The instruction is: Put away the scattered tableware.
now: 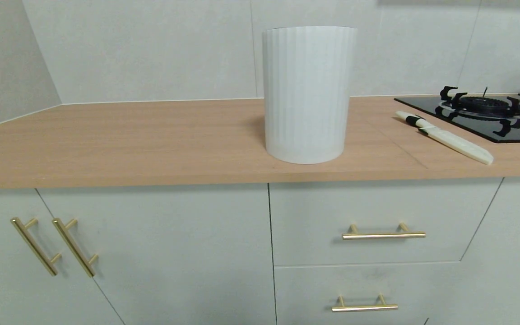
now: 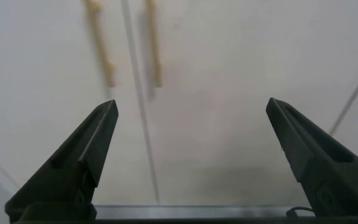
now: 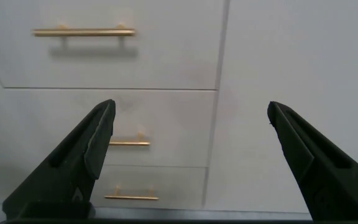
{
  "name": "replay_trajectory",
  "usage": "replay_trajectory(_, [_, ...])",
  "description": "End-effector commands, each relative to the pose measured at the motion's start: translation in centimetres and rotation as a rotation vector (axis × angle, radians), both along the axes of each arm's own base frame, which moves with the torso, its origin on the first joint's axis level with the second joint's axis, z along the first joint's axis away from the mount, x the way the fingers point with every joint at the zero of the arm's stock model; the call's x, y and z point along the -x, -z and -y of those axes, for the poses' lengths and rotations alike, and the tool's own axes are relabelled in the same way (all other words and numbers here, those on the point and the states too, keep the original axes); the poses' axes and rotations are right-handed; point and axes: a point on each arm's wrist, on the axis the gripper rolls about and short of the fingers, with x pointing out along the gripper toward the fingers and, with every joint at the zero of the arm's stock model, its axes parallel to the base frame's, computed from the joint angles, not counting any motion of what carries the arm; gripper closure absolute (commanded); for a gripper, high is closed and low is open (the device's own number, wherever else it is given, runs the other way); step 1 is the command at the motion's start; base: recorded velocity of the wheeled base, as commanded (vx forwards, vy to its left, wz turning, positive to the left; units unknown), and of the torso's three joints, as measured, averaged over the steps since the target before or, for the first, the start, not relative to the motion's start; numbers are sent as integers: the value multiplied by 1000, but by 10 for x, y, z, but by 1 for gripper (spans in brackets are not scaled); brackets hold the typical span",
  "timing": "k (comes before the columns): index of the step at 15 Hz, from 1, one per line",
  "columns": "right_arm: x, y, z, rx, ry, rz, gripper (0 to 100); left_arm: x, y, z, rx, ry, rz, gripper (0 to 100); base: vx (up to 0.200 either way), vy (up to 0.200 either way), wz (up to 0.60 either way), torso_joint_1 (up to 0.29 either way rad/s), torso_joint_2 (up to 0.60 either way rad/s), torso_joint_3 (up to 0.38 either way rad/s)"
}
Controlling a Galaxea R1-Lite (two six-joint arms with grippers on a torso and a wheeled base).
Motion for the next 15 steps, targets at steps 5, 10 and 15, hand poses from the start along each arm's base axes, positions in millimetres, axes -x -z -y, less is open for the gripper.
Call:
replay_trajectory(5, [0,0,0,1,-1,-1,0,0,0,0,3,-1,0,0,0,-80,0,3,1,0])
replay_trajectory(10, [0,0,0,4,-1,-1,0,0,0,0,3,-1,0,0,0,0,0,0,0,0])
replay_trajectory(15, [0,0,0,5,-1,-1,0,0,0,0,3,-1,0,0,0,0,0,0,0,0])
